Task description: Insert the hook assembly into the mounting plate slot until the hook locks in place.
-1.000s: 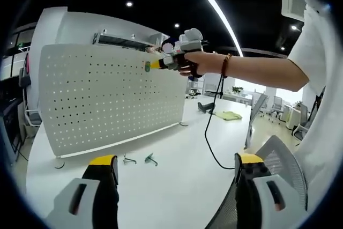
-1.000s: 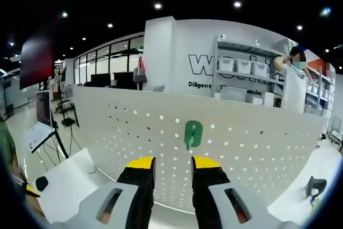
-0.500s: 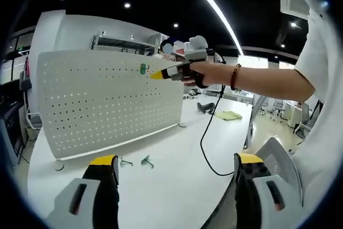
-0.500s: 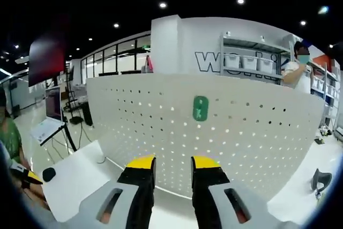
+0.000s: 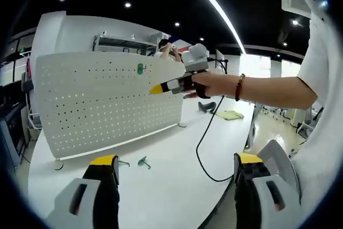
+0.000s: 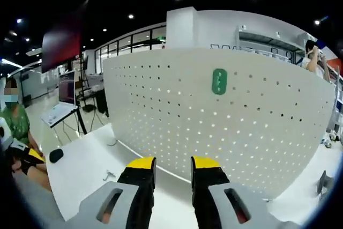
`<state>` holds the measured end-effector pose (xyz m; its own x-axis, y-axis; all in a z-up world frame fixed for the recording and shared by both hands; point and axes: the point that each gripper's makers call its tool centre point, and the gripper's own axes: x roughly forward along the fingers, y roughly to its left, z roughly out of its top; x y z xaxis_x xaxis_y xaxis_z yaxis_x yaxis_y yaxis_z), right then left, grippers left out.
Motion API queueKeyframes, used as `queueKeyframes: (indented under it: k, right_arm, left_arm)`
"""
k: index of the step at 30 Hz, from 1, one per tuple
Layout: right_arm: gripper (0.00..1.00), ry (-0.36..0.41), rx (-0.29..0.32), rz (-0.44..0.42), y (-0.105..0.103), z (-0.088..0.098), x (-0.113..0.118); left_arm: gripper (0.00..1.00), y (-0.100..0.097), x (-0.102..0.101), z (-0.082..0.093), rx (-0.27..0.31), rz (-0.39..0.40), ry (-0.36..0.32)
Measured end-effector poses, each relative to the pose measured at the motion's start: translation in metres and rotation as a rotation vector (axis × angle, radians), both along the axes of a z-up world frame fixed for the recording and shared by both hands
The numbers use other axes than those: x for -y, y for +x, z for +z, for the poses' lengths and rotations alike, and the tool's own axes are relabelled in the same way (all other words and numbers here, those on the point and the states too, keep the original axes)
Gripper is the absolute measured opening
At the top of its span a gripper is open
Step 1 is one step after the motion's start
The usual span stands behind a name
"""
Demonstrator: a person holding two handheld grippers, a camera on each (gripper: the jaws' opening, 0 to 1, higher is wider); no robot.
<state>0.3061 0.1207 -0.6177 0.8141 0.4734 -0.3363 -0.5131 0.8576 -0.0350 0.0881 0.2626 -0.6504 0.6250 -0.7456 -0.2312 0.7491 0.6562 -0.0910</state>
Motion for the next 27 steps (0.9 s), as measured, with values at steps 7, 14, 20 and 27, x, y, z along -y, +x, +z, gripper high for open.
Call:
queueKeyframes:
  k: [7, 14, 20, 27]
  right_arm:
    - [0.26, -0.013, -0.039, 0.064, -0.005, -0.023, -0.005]
    - [0.26, -0.041, -0.077, 0.139, -0.011, -0.044, -0.012]
    - [0.26, -0.067, -0.103, 0.198, -0.015, -0.059, -0.017]
    - [0.22, -0.144, -0.133, 0.273, -0.02, -0.086, -0.024]
  left_arm:
    - [0.9, 0.0, 0.008, -0.003, -0.015, 0.03, 0.0]
    - [0.9, 0.0, 0.012, -0.004, -0.023, 0.06, 0.0]
    - [0.9, 0.0, 0.017, -0.002, -0.027, 0.08, -0.001]
    - [0.9, 0.002, 0.021, -0.001, -0.029, 0.098, 0.008]
